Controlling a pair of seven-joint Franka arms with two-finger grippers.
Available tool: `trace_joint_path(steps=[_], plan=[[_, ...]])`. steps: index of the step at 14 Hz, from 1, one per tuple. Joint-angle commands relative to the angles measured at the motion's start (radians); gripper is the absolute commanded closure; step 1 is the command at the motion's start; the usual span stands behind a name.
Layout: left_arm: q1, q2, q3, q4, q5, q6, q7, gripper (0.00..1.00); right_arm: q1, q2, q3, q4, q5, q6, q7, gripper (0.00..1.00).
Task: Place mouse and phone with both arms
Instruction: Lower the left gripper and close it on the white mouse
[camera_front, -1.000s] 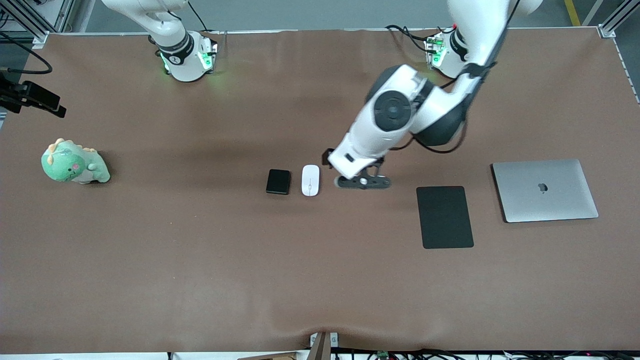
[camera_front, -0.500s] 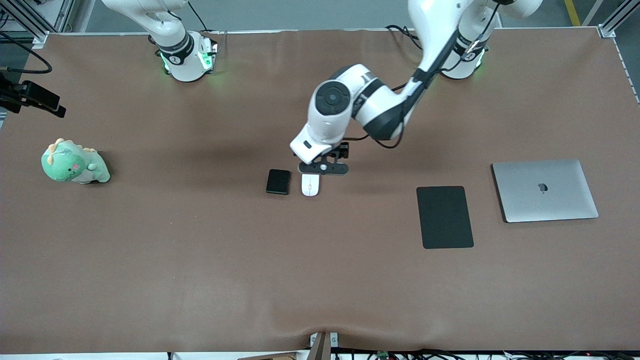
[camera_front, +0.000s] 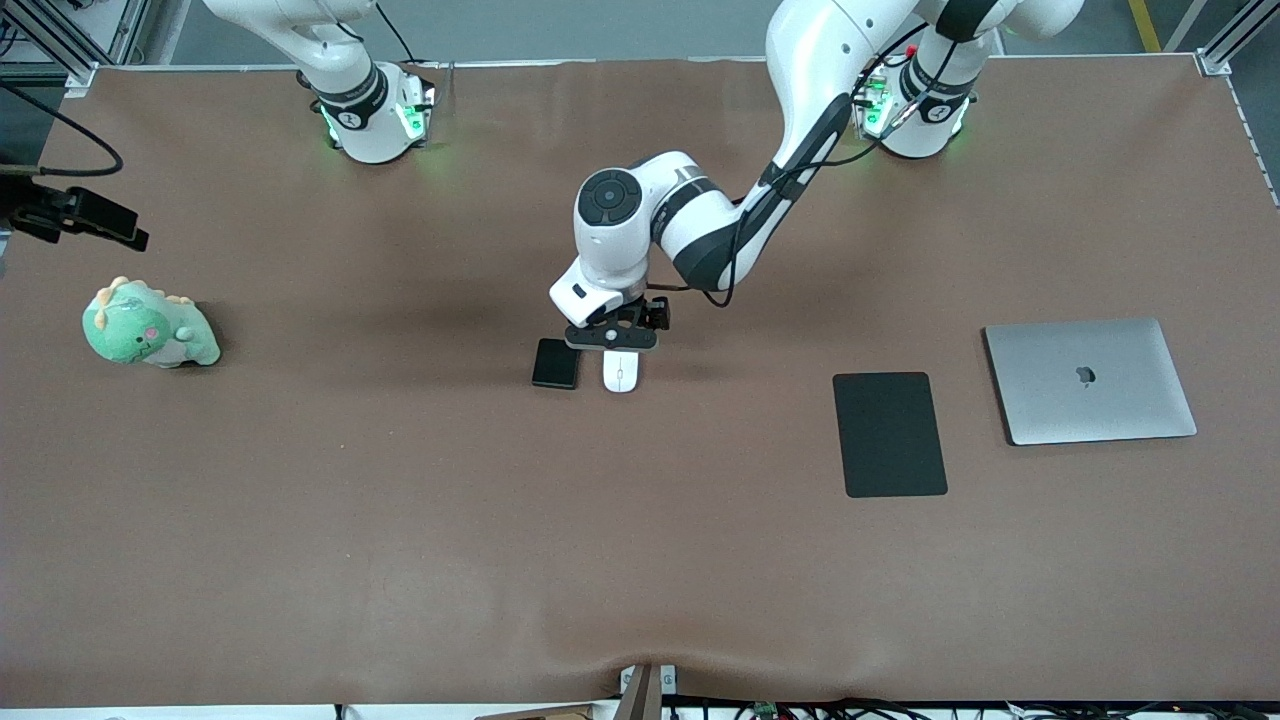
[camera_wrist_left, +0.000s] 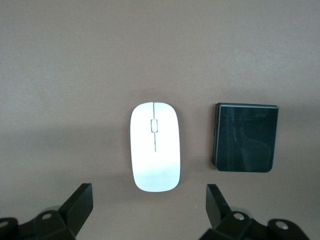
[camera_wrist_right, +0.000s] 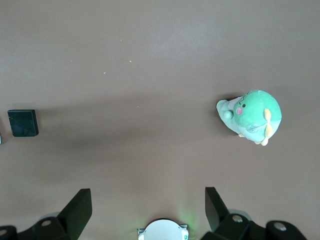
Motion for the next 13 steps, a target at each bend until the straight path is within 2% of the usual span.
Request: trace_joint_path(steps=[1,3,5,13], plan=[[-0.022,0.037,0.017,0.035,0.027,0.008,-0.021,0.00,0.005,0.019,-0.002,0.009,-0.018,0.003,-0.009,0.00],[-0.020,0.071,0.018,0.036,0.027,0.060,-0.034,0.00,0.004,0.041,-0.002,0.009,-0.020,0.020,-0.011,0.00],[-0.020,0.105,0.026,0.036,0.027,0.096,-0.052,0.00,-0.004,0.123,-0.002,0.009,-0.020,0.029,-0.014,0.00],[-0.055,0.192,0.090,0.090,0.027,0.151,-0.052,0.00,0.004,0.229,-0.002,0.014,-0.023,0.104,-0.011,0.00]])
